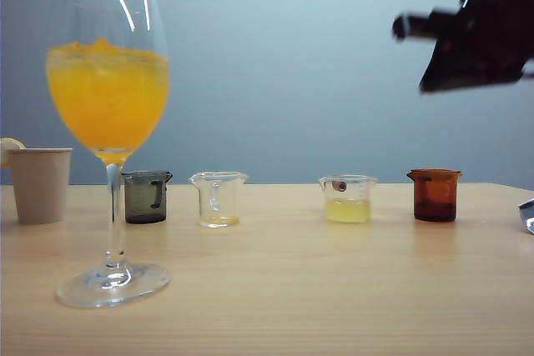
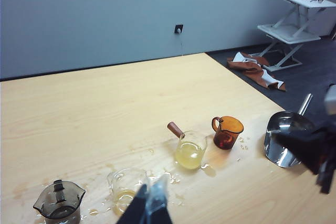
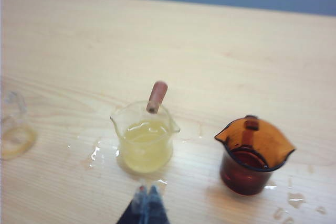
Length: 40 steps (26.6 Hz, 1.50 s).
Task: Pick up the third measuring cup from the left, pour the pineapple juice inside into the goblet, and finally put the measuring cup back in its original place.
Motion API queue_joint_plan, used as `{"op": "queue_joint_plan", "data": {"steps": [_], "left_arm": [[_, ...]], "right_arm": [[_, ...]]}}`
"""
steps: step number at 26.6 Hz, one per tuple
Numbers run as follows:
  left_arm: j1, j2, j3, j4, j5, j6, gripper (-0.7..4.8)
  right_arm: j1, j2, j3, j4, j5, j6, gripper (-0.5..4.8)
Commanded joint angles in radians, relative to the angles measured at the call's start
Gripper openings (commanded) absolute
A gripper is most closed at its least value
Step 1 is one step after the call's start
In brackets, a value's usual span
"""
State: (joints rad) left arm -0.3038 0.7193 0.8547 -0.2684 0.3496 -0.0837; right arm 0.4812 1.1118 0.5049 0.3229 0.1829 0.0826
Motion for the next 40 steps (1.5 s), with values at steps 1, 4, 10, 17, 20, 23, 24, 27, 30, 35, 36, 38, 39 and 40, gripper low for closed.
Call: {"op": "queue_joint_plan", "data": {"steps": [1, 4, 10, 17, 20, 23, 24, 27, 30, 35, 36, 38, 39, 40], "left_arm": [[0.002, 0.005, 0.006, 0.019, 0.003, -0.003, -0.05], [0.002, 0.011, 0.006, 0.022, 0.003, -0.003, -0.05], [0.002, 0.027, 0.005, 0.028, 0.003, -0.002, -0.05], [0.002, 0.034, 0.005, 0.031, 0.003, -0.002, -0.05], [0.002, 0.037, 0.005, 0.034, 0.003, -0.002, -0.05], [0.002, 0.042, 0.005, 0.041, 0.003, -0.002, -0.05], [0.002, 0.045, 0.005, 0.046, 0.003, -0.002, -0.05], [0.002, 0.050, 0.005, 0.053, 0.003, -0.002, -0.05], [0.002, 0.053, 0.005, 0.059, 0.004, -0.002, -0.05], [0.002, 0.055, 0.005, 0.077, 0.006, -0.002, -0.05], [0.002, 0.055, 0.005, 0.077, 0.006, -0.002, -0.05], [0.002, 0.055, 0.005, 0.076, 0.006, -0.002, -0.05], [0.002, 0.055, 0.005, 0.076, 0.006, -0.002, -0.05], [0.002, 0.055, 0.005, 0.076, 0.007, -0.002, -0.05]], "right_arm": [[0.000, 0.087, -0.012, 0.192, 0.001, 0.005, -0.05], [0.000, 0.192, -0.027, 0.383, 0.002, 0.005, -0.05], [0.000, 0.521, -0.027, 0.700, 0.003, 0.082, -0.05], [0.001, 0.610, -0.026, 0.702, -0.002, 0.139, 4.32], [0.001, 0.612, -0.021, 0.697, -0.004, 0.138, 4.36], [0.001, 0.618, -0.011, 0.692, -0.016, 0.139, 4.65], [0.001, 0.623, -0.005, 0.691, -0.021, 0.139, 4.79], [0.011, 0.650, 0.012, 0.691, -0.012, 0.156, 4.79], [0.032, 0.676, 0.026, 0.690, 0.054, 0.154, 4.79], [0.102, 0.743, 0.072, 0.691, 0.120, 0.155, 4.79], [0.107, 0.752, 0.080, 0.693, 0.135, 0.156, 4.79], [0.112, 0.772, 0.099, 0.692, 0.159, 0.156, 4.79], [0.112, 0.781, 0.111, 0.692, 0.159, 0.156, 4.79], [0.112, 0.790, 0.119, 0.692, 0.159, 0.156, 4.79]]}}
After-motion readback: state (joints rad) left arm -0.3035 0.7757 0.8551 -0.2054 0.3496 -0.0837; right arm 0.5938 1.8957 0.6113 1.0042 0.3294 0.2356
